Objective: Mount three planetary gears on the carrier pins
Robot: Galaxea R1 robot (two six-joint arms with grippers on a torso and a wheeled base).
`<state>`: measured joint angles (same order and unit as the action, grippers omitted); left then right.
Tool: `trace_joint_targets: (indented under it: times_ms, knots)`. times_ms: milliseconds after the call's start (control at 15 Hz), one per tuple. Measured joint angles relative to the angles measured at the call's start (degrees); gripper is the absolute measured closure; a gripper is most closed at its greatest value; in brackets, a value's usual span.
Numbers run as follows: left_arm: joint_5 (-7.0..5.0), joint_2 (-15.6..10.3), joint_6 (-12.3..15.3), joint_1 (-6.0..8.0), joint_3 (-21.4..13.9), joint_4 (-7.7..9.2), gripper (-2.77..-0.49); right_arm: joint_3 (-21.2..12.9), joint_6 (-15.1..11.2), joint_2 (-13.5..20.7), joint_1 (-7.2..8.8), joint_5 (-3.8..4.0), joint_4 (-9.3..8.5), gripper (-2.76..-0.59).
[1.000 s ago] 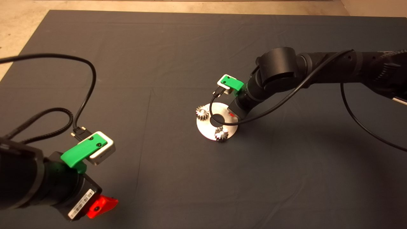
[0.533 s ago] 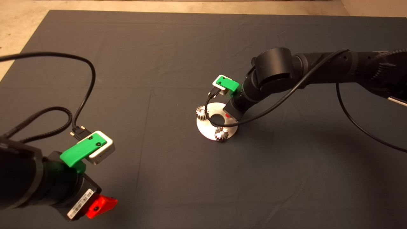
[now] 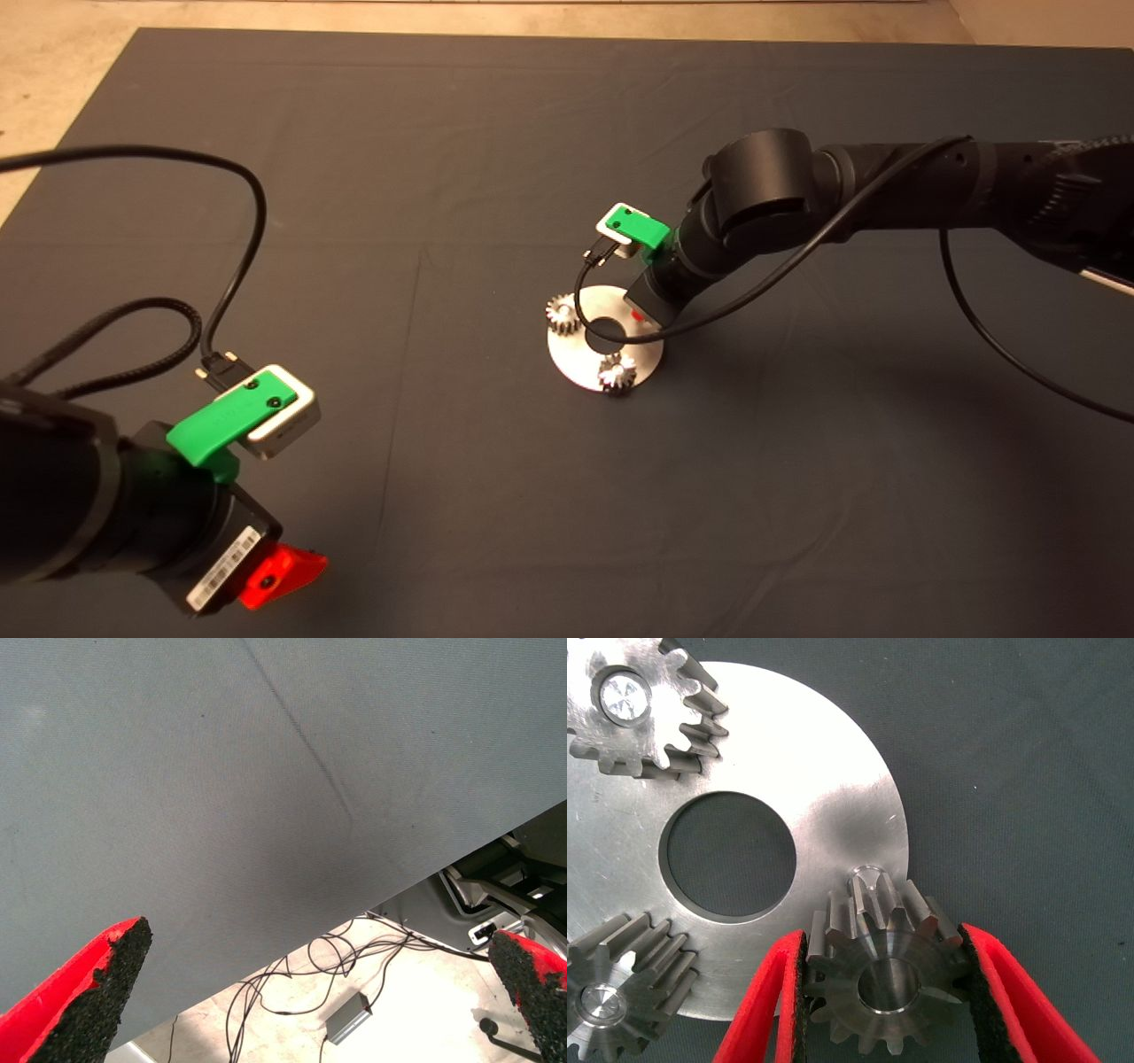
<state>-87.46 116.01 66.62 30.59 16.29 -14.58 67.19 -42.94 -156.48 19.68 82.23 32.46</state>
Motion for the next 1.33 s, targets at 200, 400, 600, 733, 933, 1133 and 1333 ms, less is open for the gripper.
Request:
trace_joint_targets:
  times_ms: [200, 400, 600, 733, 933, 1133, 1333]
  knots:
    - [0.00, 0.0, 0.0, 0.26, 0.0, 0.26, -2.77, 0.0, 0.0, 0.0, 0.00, -0.09, 0.59, -0.95]
    - [0.02, 0.0, 0.0, 0.28, 0.0, 0.44, -2.77, 0.2, 0.0, 0.0, -0.46, -0.09, 1.27, -0.94]
    - [0.01, 0.0, 0.0, 0.28, 0.0, 0.50, -2.77, 0.2, 0.0, 0.0, -0.82, -0.11, 1.60, -0.95]
    - [0.00, 0.0, 0.0, 0.28, 0.0, 0.67, -2.77, 0.2, 0.0, 0.0, -0.83, -0.09, 1.60, -0.94]
    - [0.02, 0.0, 0.0, 0.30, 0.0, 0.69, -2.77, 0.3, 0.0, 0.0, -0.83, -0.11, 1.62, -0.94]
    - [0.00, 0.0, -0.2, 0.63, 0.0, 0.83, -2.77, 0.6, 0.0, -0.1, -0.80, -0.21, 1.66, -0.94]
    - [0.01, 0.0, -0.4, 0.63, 0.0, 0.96, -2.77, 0.7, 0.0, -0.1, -0.79, -0.26, 2.05, -0.94]
